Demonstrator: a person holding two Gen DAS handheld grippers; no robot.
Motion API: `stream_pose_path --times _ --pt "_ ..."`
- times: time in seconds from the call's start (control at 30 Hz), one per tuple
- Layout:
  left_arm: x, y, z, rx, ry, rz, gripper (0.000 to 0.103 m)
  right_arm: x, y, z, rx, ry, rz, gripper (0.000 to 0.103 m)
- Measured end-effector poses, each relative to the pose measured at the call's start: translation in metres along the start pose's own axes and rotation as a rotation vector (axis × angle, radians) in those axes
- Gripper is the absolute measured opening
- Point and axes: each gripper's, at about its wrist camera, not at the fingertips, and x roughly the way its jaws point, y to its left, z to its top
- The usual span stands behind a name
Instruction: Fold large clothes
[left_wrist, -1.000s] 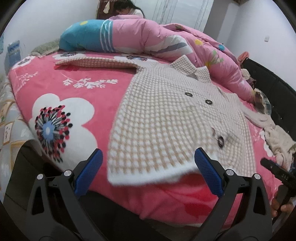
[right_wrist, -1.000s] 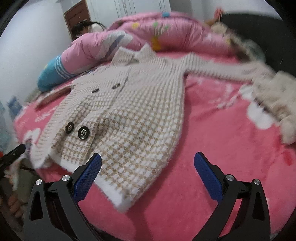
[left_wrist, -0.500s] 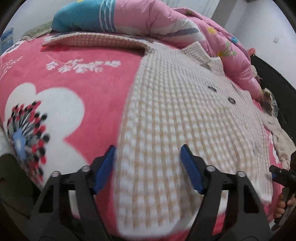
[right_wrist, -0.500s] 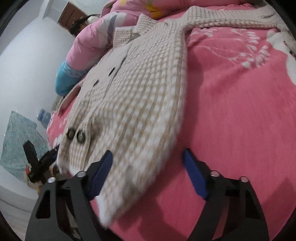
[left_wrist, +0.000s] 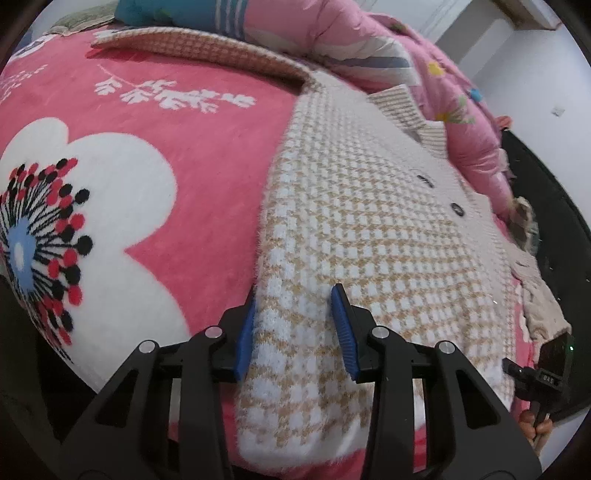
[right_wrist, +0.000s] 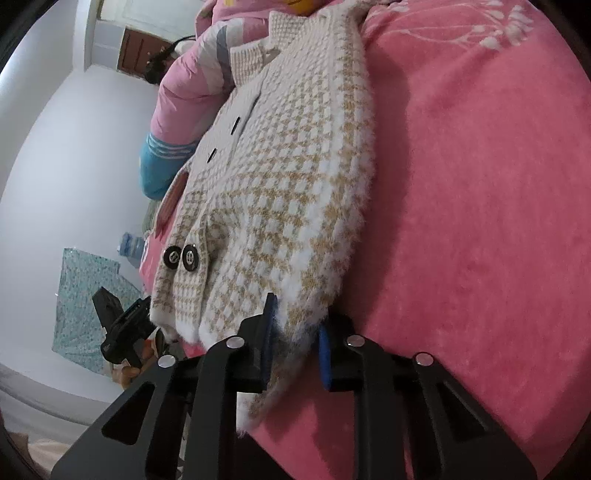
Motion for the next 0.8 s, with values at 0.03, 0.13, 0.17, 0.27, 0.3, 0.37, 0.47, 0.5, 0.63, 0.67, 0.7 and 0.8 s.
stream_pose_path --times 0.03,0.13,0.17,0.27,0.3,0.37,0.47,0.5,0.63,0.67,0.7,0.8 --pt "0.002 -0.002 0.003 0.003 0.0 0.02 0.035 0.002 0.001 0.002 -0.01 -0.004 -0.004 0.011" --pt "0.002 -0.018 0.01 0.058 -0.021 0.128 0.011 0.004 0.018 0.012 -0.071 -0.018 -0.038 0.008" --pt "-0.005 -0.025 0.012 0.077 -0.03 0.145 0.009 -0.005 0.028 0.015 -0.096 -0.041 -0.03 0.008" --pt "-0.05 -0.049 0.013 0.173 -0.126 0.166 0.008 -0.054 0.069 0.018 -0.223 -0.158 0.005 0.008" --pt "-0.066 -0.057 0.012 0.197 -0.149 0.163 0.007 -0.072 0.08 0.019 -0.253 -0.195 0.017 0.008" --pt "-0.088 -0.066 0.009 0.21 -0.155 0.128 0.007 -0.1 0.092 0.023 -0.287 -0.241 0.033 0.008" --pt "-0.115 -0.078 -0.006 0.243 -0.177 0.134 0.007 -0.133 0.097 0.016 -0.31 -0.283 0.067 0.007" --pt "-0.124 -0.08 -0.013 0.243 -0.175 0.12 0.007 -0.141 0.096 0.011 -0.311 -0.284 0.074 0.007" --pt "-0.154 -0.076 -0.058 0.246 -0.135 0.101 0.007 -0.17 0.085 -0.024 -0.308 -0.252 0.044 0.007" --pt "-0.158 -0.072 -0.069 0.242 -0.125 0.098 0.007 -0.17 0.081 -0.029 -0.303 -0.245 0.036 0.007" --pt "-0.16 -0.069 -0.082 0.236 -0.105 0.099 0.007 -0.174 0.073 -0.04 -0.292 -0.235 0.022 0.007" --pt "-0.145 -0.053 -0.106 0.202 -0.031 0.106 0.01 -0.158 0.048 -0.059 -0.252 -0.152 -0.075 0.008"
